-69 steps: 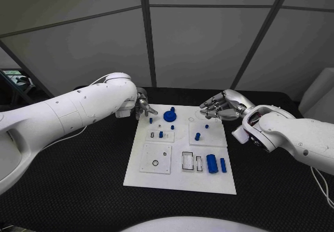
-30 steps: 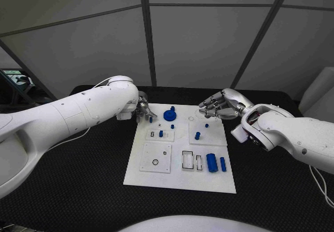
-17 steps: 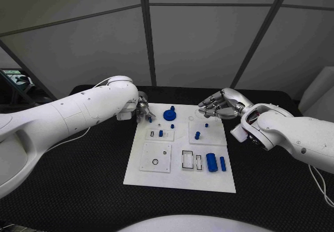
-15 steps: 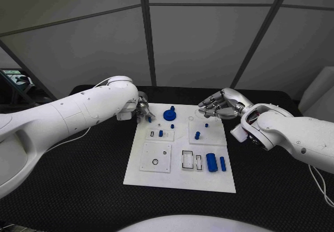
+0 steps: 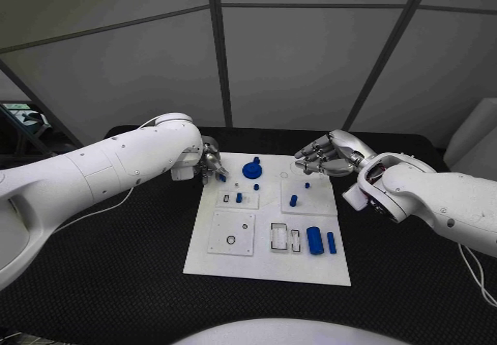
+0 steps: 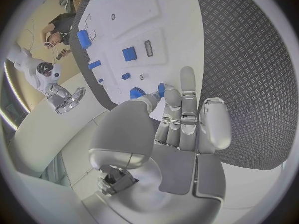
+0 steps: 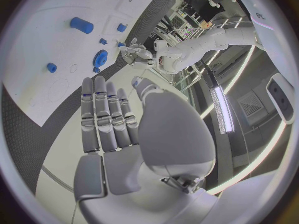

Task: Assemble the parts on the task board

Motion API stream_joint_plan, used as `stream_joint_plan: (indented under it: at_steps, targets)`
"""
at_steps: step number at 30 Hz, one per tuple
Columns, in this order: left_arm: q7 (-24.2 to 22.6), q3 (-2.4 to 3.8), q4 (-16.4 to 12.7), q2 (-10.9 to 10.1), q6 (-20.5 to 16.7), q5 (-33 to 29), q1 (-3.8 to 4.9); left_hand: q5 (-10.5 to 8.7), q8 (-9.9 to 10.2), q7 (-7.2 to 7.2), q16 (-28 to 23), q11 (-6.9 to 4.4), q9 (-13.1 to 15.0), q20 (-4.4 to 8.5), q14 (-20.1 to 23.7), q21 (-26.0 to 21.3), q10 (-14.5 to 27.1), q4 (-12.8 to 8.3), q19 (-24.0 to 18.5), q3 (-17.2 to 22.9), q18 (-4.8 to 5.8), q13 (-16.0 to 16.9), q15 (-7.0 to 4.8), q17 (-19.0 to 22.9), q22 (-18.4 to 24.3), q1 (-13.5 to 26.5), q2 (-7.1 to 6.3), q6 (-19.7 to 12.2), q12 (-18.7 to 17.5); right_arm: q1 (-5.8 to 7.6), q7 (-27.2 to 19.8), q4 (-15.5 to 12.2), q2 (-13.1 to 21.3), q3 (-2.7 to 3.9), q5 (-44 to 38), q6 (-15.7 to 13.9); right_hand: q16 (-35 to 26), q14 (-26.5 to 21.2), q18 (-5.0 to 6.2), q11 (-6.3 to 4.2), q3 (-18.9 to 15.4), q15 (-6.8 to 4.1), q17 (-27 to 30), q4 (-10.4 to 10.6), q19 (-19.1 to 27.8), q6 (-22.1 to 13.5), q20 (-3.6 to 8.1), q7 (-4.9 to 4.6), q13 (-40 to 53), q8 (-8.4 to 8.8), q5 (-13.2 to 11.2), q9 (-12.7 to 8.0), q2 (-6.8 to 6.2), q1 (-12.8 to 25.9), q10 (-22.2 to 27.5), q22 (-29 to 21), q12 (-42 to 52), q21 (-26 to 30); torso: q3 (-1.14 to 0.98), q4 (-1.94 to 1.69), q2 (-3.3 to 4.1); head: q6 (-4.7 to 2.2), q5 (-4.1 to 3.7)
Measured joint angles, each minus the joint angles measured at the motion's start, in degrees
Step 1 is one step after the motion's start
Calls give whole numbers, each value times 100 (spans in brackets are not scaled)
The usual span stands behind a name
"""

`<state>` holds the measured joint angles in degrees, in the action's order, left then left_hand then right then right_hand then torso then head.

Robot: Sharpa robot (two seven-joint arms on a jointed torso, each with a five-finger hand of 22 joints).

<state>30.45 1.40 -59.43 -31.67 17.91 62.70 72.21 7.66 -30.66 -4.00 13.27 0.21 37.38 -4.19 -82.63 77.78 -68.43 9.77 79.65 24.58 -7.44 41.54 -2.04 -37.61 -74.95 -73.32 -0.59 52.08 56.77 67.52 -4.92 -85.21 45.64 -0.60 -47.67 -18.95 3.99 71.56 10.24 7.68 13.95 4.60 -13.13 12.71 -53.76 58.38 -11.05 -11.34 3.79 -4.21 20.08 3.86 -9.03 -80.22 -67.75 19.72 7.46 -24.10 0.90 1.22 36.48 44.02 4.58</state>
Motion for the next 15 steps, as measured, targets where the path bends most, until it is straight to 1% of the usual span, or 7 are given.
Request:
stream_joint_plan:
  at_steps: [3, 4, 6, 8, 10, 11, 15]
  targets:
    - [-1, 0, -163, -123, -69, -34, 0, 0, -25, 0, 0, -1, 18, 19, -21, 0, -2, -14, 19, 89, 0, 6, -20, -6, 0, 64, -64, 0, 0, 0, 0, 7, -2, 0, 0, 2, 0, 0, 0, 0, 0, 0, 0, 0, 0, 0, 0, 0, 0, 0, 0, 0, 0, 0, 0, 0, 0, 0, -3, -4, -5, 3, 5]
    - [-1, 0, -221, -166, -93, -43, 0, 0, -39, 0, 0, -19, 27, 19, -21, 0, -21, -7, 19, 115, -1, 15, -20, -6, 1, 79, -79, 0, 0, 0, 0, 8, -3, 0, 0, 3, 0, 0, 0, 0, 0, 0, 0, 0, 0, 0, 0, 0, 0, 0, 0, 0, 0, 0, 0, 0, 0, 0, -3, -5, -5, 4, 6]
    - [-1, 0, -368, -269, -145, -68, 0, 0, -42, 0, 0, -10, 42, 19, -21, 0, -50, -29, 19, 156, 0, 33, -20, -7, 1, 95, -94, 0, 0, 0, 0, 12, -3, 0, 0, 4, 0, 0, 0, 0, 0, 0, 0, 0, 0, 0, 0, 0, 0, 0, 0, 0, 0, 0, 0, 0, 0, 0, -3, -7, -8, 4, 10]
    - [-1, 0, -559, -399, -214, -104, 0, -1, -71, 0, 0, -11, 53, 23, -21, 0, -52, -68, 23, 240, 0, 47, -20, -6, 1, 123, -123, 0, 27, 0, -1, 19, -3, 0, 0, 6, 0, 0, 0, 0, 0, 0, 0, 0, 0, 0, 0, 0, 0, 0, 0, 0, 0, 0, 0, 0, 0, 0, -3, -7, -8, 4, 15]
    - [-1, 0, -747, -519, -280, -137, 0, -1, -85, 0, 1, -9, 61, 40, -21, 0, -73, -54, 40, 255, 0, 64, -20, -8, 1, 145, -145, 0, 47, 0, -1, 26, -3, 0, 0, 7, 0, 0, 1, 0, 0, 0, 0, 0, 0, 0, 0, 0, 0, 0, 0, 0, 0, 0, 0, 0, 0, 0, -3, -8, -8, 4, 23]
    - [-1, 0, -850, -581, -319, -155, 0, -1, -86, 0, 1, -3, 75, 40, -32, 0, -84, -95, 40, 296, 0, 67, -30, -12, 1, 154, -153, 0, 47, 0, -1, 29, -3, 0, 0, 8, 0, 0, 1, 0, 0, 0, 0, 0, 0, 0, 0, 0, 0, 0, 0, 0, 0, 0, 0, 1, 0, 0, -3, -8, -8, 4, 28]
    - [-1, 0, -1184, -766, -436, -203, 0, -2, -119, 0, 1, -10, 90, 40, -42, 0, -93, -95, 40, 344, 0, 79, -38, -12, 1, 203, -179, 0, 71, 0, -2, 38, -3, 0, 1, 10, 0, 0, 1, 0, 0, 0, 0, 0, 0, 0, 0, 0, 0, 0, 0, 0, 0, 0, 0, 1, 0, 0, -2, -8, -8, 0, 37]
